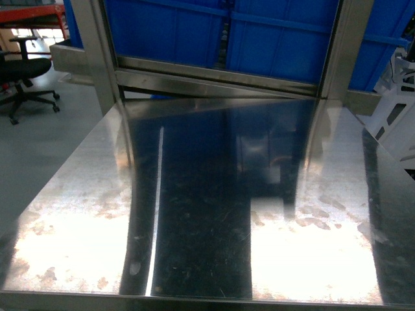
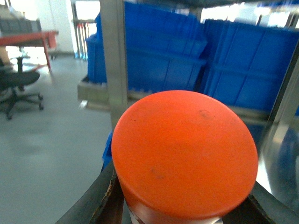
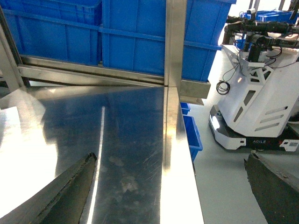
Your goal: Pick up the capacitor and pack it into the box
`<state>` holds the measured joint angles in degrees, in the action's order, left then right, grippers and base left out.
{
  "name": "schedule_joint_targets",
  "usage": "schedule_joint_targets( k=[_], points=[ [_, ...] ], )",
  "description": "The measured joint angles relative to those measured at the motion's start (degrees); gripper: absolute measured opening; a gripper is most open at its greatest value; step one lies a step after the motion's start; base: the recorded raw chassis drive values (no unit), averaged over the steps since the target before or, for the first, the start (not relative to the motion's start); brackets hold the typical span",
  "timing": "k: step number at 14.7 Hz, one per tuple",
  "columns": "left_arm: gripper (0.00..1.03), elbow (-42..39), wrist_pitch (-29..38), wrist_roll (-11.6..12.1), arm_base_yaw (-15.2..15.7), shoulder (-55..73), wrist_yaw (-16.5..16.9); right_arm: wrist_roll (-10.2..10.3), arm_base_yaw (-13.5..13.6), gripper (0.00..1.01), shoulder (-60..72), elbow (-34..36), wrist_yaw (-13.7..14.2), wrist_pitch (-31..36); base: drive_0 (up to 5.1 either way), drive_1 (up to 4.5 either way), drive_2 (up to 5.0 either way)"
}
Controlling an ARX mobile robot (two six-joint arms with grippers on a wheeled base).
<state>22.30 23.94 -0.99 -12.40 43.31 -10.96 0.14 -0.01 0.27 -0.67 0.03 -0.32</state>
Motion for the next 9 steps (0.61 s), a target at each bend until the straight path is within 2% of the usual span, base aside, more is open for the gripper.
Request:
schedule_joint_targets(
  k=[1,7,8,9],
  points=[
    [0.45,-4.04,-2.82,0.0,1.68,-2.36,0.2,0.0,0.0,0.98,0.0,0.0,0.0,-0.02,0.0,0.0,0.0],
    [0.45,-13.22,-2.01,0.0,6.8,-11.58,5.2,0.0,0.0,0.98,0.0,0.0,-0.02,0.02,0.0,0.0,0.0],
    [0.45,-14.19,-2.67,0.0,9.29,-12.83,8.7,0.0,0.0,0.98,0.0,0.0,-0.02,0.02,0.0,0.0,0.0],
    [0.45,-14.91,-2.91,0.02,11.67,-13.88,10.21,0.0,0.0,0.98,0.0,0.0,-0.04,0.04,0.0,0.0,0.0]
  ],
)
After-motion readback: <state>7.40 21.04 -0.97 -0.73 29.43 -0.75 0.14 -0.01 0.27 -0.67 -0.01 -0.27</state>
